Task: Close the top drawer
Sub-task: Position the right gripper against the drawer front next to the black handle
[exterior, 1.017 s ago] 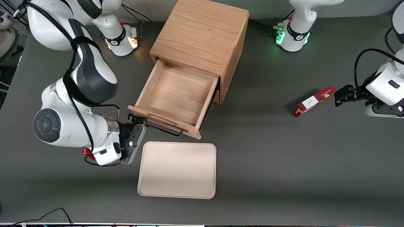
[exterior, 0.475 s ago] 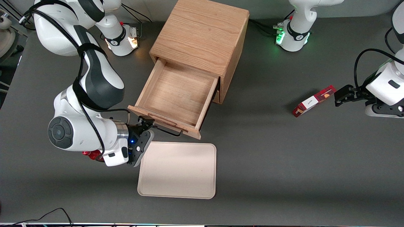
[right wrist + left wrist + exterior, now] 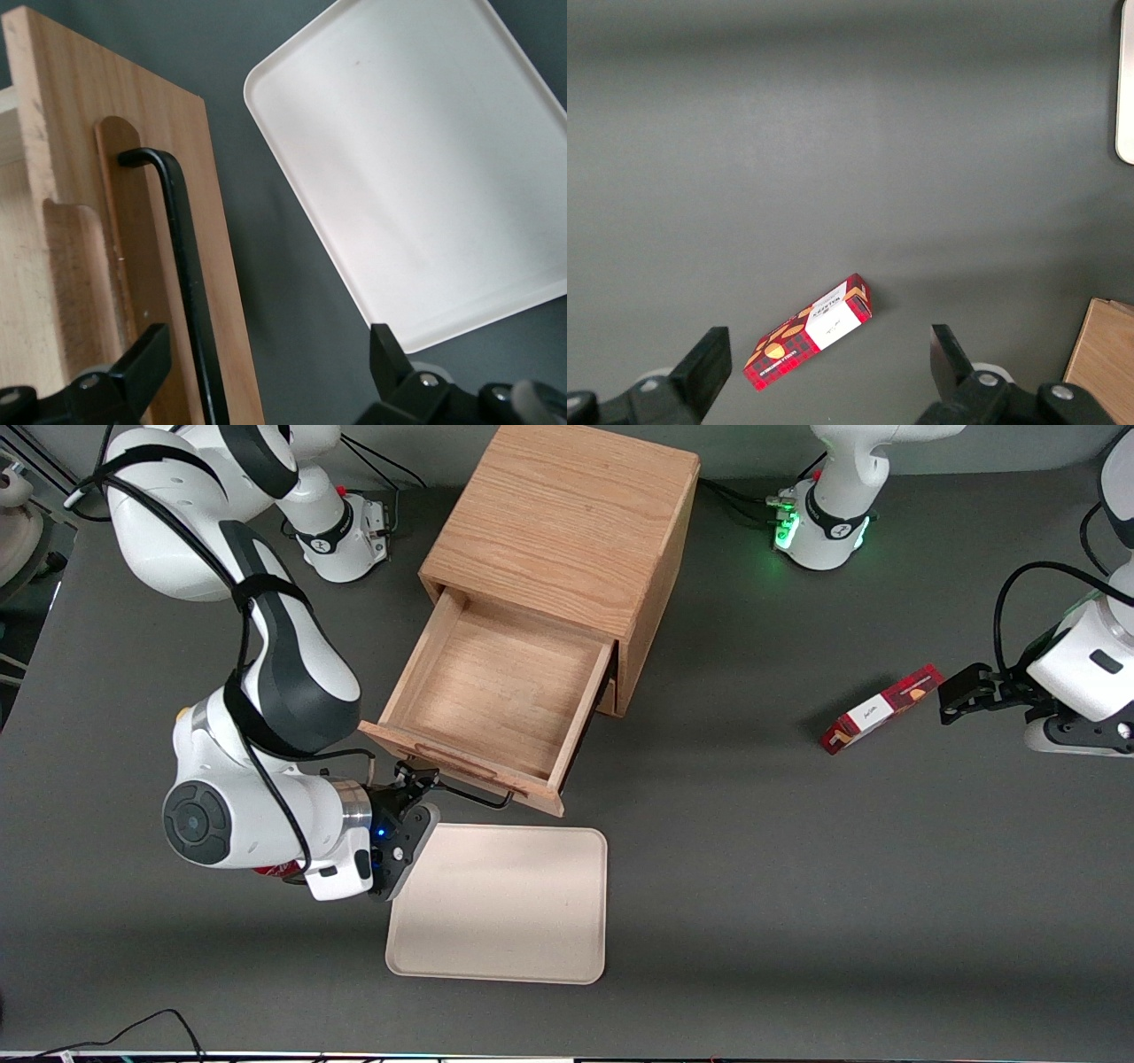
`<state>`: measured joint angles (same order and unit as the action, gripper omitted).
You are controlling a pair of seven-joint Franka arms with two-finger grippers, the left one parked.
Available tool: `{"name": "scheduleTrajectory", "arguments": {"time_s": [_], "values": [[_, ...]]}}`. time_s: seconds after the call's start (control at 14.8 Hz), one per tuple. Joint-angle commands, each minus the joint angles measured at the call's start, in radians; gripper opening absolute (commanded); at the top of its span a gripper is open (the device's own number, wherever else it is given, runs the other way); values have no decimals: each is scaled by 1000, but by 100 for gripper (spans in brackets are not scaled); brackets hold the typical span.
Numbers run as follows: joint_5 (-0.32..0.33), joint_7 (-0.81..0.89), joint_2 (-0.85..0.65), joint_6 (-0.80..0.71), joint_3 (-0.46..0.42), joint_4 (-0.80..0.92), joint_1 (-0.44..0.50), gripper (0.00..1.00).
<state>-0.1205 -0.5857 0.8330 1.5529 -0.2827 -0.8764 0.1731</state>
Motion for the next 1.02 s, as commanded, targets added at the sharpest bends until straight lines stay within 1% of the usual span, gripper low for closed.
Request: {"name": "scheduleTrajectory", "arguments": {"time_s": [0.0,0.41,0.61,0.95], "values": [[-22,26,3,-7,-3,5,-3,100],[-25,29,0,-14,-9,-21,-4,100],[-67,30,-5,-19,-7,-33,-7,100],[-68,29,-12,-17,-7,-82,-14,100]]}}
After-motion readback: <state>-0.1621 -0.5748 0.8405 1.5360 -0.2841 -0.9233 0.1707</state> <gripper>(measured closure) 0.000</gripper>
